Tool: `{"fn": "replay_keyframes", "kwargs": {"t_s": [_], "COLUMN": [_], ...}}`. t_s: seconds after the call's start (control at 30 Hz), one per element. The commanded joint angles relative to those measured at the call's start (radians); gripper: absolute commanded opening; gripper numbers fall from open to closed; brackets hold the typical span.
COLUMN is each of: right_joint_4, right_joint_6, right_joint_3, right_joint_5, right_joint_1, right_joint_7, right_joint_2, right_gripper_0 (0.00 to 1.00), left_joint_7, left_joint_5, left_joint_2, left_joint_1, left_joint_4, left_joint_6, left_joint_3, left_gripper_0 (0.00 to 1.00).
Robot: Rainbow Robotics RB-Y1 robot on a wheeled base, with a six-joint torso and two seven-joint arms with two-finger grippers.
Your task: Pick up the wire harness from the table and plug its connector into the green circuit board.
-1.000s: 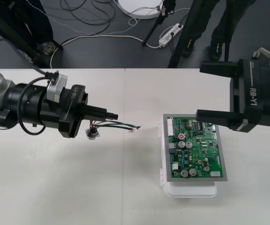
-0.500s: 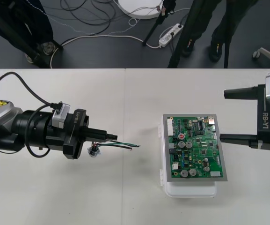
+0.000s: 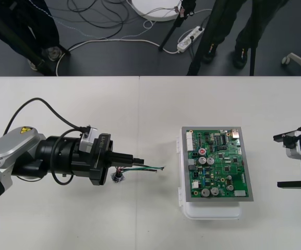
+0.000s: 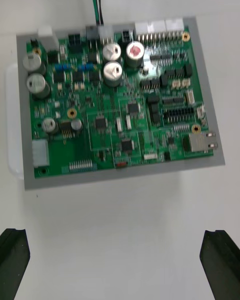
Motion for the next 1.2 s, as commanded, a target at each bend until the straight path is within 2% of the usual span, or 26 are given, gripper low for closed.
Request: {"fn": "replay_keyframes", "kwargs": {"t_s": [0.03, 0.6, 1.0, 1.2], "right_joint_4": [-0.055, -0.056, -0.018, 0.02], "right_joint_6": [-0.027, -0.029, -0.027, -0.027], "right_joint_3": [-0.014, 0.248, 0.371, 0.385], "right_joint_5": [0.097, 0.436, 0.612, 0.638], "right_joint_1": [0.012, -0.086, -0.166, -0.189], "right_joint_7": [-0.021, -0.057, -0.083, -0.09], "right_joint_2": [-0.034, -0.034, 0.012, 0.049], "right_gripper_0": [1.0, 1.0, 1.0, 1.0], "left_joint_7": [-0.104, -0.156, -0.169, -0.169], "left_joint_5": [-0.038, -0.136, -0.168, -0.184], "left_joint_2": [-0.062, -0.116, -0.17, -0.184], "left_joint_1": [0.01, 0.008, 0.01, 0.01], "left_joint_4": [0.012, 0.012, 0.012, 0.012], "left_joint_6": [-0.053, 0.013, 0.093, 0.128], "left_joint_3": [-0.003, -0.002, -0.002, -0.002], "left_gripper_0": [0.0, 0.0, 0.0, 0.0]}}
